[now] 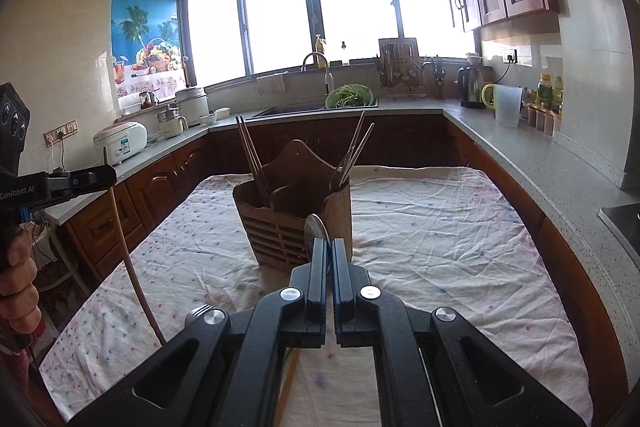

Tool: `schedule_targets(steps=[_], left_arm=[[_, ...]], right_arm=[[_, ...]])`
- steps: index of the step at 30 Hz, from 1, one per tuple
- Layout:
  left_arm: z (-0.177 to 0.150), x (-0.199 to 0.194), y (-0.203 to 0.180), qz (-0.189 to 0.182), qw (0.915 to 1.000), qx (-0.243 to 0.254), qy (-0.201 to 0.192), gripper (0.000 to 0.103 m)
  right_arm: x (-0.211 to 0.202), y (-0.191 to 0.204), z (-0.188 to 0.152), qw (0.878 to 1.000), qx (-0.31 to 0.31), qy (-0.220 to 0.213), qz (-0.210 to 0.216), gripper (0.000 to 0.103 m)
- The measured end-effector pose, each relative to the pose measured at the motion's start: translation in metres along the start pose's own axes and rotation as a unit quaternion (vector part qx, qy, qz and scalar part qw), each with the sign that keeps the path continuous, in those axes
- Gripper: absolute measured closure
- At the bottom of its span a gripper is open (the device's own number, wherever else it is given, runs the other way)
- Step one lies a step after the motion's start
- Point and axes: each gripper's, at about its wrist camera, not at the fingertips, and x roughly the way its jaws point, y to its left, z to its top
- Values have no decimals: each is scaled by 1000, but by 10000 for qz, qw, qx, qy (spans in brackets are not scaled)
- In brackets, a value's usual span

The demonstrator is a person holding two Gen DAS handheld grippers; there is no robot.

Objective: Organize utensils
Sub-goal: 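Lift the chopstick with the left tool while the right tool carries the spoon to the holder, then insert the chopstick into the holder and open the left tool while the right tool releases the spoon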

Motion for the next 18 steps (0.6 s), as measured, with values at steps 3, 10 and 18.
schedule_targets(steps=[3,10,18], left_arm=[[14,1,2,27,9999,13,-162,98],[53,6,13,106,9983,-57,-577,98],[93,22,28,177,9954,-127,-928,98]], right_arm=[[7,3,9,9999,-102,-128,-39,101],[27,3,43,9983,-235,-518,-142,101],[51,1,83,9929,-404,-1053,-389,101]])
